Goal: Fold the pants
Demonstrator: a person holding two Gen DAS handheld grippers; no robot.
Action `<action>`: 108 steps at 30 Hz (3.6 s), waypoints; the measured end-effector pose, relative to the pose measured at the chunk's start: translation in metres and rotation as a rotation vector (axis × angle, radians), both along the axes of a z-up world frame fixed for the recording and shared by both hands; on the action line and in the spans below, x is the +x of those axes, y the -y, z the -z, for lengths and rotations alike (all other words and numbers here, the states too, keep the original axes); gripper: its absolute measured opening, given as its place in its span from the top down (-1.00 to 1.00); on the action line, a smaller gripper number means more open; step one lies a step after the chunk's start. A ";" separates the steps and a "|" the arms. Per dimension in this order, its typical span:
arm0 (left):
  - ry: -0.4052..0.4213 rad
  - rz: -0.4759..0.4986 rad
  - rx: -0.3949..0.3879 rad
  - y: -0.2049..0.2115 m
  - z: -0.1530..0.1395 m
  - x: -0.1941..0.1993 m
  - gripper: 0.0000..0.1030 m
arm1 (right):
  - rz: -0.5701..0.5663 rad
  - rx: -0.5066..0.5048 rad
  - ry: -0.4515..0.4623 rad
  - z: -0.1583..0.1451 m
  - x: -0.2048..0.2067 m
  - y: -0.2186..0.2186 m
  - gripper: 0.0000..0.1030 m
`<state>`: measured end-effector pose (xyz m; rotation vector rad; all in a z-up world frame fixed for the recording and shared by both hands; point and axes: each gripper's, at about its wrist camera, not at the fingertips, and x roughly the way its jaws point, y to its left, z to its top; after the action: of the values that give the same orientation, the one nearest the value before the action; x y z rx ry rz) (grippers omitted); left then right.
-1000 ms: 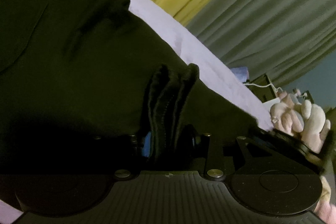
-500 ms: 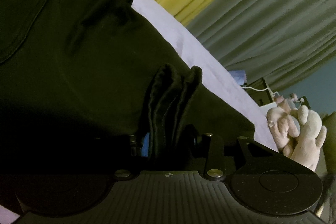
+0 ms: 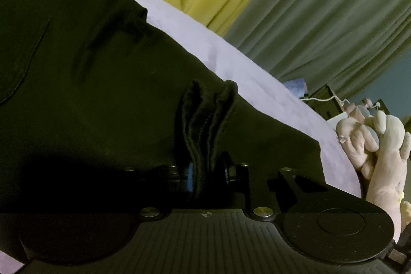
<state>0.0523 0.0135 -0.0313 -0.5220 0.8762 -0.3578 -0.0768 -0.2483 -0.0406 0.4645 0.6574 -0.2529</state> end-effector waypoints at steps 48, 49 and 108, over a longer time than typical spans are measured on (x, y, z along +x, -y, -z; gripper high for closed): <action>0.105 -0.831 0.031 -0.246 -0.040 -0.117 -0.57 | -0.374 -0.219 0.057 -0.027 0.077 -0.154 -0.04; 0.094 -0.847 0.059 -0.250 -0.039 -0.118 -0.59 | -0.397 -0.227 0.048 -0.024 0.085 -0.163 -0.04; 0.289 0.160 0.355 0.118 -0.120 -0.094 -0.49 | 0.056 0.028 0.176 -0.068 -0.063 0.010 -0.68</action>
<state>-0.0421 -0.1042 0.0886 -0.0677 0.6811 -0.4019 -0.1399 -0.2580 0.0269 0.5264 0.4769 -0.2524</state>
